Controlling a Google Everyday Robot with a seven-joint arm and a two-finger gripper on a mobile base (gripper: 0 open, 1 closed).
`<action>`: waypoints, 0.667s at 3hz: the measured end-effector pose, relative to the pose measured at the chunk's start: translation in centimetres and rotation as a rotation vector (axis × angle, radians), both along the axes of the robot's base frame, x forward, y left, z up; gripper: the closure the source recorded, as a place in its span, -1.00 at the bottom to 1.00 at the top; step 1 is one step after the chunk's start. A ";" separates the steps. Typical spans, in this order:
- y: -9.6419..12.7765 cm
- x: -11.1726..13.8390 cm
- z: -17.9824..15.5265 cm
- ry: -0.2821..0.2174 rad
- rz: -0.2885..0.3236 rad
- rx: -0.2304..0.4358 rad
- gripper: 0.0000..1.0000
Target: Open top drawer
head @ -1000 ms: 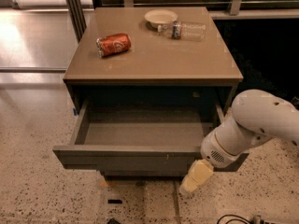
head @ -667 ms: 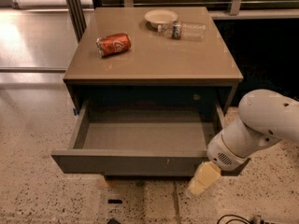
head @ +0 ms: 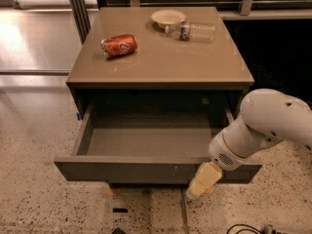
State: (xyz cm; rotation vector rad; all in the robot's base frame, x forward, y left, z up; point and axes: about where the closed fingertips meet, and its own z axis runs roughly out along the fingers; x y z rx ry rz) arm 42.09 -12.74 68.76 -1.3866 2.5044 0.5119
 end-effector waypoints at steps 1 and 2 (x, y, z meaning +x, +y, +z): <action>1.6 0.3 -0.7 0.001 0.045 0.012 -1.00; 2.1 -2.1 -2.6 0.085 0.088 0.012 -1.00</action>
Offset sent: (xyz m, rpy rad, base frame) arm -0.0581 0.0225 -0.0509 0.0085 0.2251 0.1496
